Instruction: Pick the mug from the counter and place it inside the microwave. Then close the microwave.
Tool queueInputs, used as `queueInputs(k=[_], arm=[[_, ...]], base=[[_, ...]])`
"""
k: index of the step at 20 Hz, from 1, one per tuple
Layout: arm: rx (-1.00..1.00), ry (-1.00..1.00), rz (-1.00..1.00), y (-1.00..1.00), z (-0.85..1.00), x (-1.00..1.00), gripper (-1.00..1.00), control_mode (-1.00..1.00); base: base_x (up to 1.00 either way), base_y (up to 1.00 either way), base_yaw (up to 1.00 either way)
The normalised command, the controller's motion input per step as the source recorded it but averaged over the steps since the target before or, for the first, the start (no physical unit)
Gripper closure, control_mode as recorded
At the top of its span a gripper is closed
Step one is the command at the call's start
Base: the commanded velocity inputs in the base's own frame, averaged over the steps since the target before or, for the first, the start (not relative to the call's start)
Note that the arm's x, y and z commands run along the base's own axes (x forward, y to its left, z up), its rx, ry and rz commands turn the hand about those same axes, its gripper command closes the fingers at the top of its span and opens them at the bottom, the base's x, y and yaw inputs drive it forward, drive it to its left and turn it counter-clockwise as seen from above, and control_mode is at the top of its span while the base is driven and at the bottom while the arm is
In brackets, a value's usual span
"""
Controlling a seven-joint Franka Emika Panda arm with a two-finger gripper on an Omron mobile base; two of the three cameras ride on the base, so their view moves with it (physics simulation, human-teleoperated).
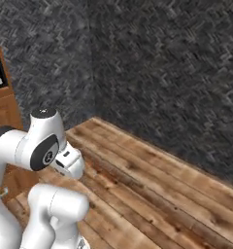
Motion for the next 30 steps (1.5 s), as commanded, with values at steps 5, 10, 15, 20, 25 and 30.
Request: queueInputs(k=[5,10,15,20,25,30], arm=[[0.0,0.0,0.0,0.0,0.0,0.0,1.0,1.0],[0.0,0.0,0.0,0.0,0.0,0.0,1.0,1.0],[0.0,0.0,0.0,0.0,0.0,0.0,1.0,1.0],[0.0,0.0,0.0,0.0,0.0,0.0,1.0,1.0],[0.0,0.0,0.0,0.0,0.0,0.0,1.0,1.0],[0.0,0.0,0.0,0.0,0.0,0.0,1.0,1.0]], base=[[-0.01,0.0,1.0],[0.01,0.0,0.96],[0.26,-0.04,0.41],[0.35,-0.27,0.03],[0.42,-0.01,0.18],[0.53,-0.02,0.3]])
